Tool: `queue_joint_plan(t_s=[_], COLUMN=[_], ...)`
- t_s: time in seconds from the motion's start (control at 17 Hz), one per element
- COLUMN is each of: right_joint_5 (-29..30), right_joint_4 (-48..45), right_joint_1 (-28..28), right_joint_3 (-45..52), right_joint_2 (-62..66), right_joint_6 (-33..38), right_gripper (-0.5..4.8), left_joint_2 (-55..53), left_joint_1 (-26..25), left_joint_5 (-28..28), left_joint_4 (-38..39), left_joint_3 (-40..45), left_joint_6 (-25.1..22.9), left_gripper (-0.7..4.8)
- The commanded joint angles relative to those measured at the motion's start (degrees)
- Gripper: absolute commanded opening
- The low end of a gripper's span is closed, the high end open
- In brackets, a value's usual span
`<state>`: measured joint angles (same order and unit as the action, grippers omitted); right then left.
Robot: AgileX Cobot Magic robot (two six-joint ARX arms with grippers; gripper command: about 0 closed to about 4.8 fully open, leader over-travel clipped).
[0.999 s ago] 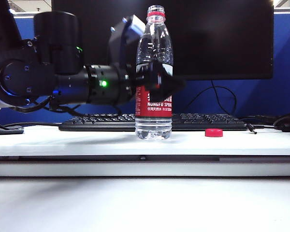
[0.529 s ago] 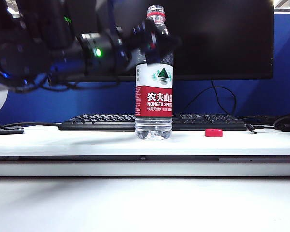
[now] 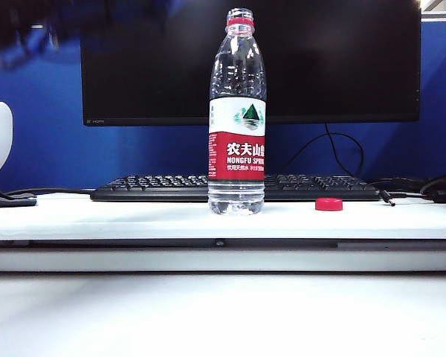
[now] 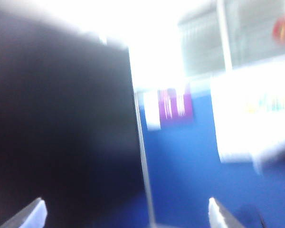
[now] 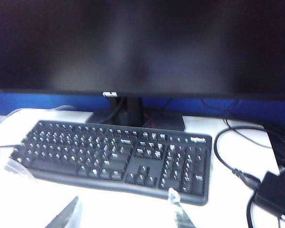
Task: Unscrew the cap from the plastic bottle on the table.
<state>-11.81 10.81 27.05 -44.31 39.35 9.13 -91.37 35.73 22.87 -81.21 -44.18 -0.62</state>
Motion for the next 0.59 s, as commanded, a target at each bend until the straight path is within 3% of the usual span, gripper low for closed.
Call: queue_joint_plan(t_s=[0.06,0.12,0.24,0.29,0.35,0.47,0.53,0.59], right_joint_5=[3.1,3.4,4.7,6.9,10.8,15.1,18.5,19.6], right_joint_4=[-4.2,-5.1,-5.3,-4.9,-3.3,0.1,5.2,7.3], right_joint_1=[0.0,0.0,0.0,0.0,0.0,0.0,0.1,0.1], right_joint_3=[-0.2,-0.2,-0.2,-0.2,-0.2,-0.2,-0.1,-0.1], right_joint_2=[-1.6,-2.7,-4.7,-5.9,-8.3,-11.0,-14.1,-15.7], right_joint_6=[0.1,0.1,0.1,0.1,0.1,0.0,-0.2,-0.2], right_gripper=[2.34,2.34,2.27,2.08,1.98,0.94,-0.03,-0.05], left_joint_2=[10.0,16.7,29.3,35.4,45.9,55.3,64.0,69.0], left_joint_1=[-1.6,-3.4,-5.7,-5.8,-5.7,-5.6,-5.6,-5.6], left_joint_5=[-1.1,-1.6,-4.9,-10.1,-18.1,-21.6,-26.4,-26.7], left_joint_4=[0.2,7.7,30.5,41.5,57.3,69.6,78.6,82.4], left_joint_3=[-0.7,-0.7,-0.7,-0.7,-0.7,-0.3,0.8,1.6], left_joint_6=[-0.8,0.8,-0.3,-4.0,-8.4,-5.1,-2.0,0.3], left_gripper=[1.48,0.08,-0.06,-0.06,-0.06,-0.06,-0.06,-0.06])
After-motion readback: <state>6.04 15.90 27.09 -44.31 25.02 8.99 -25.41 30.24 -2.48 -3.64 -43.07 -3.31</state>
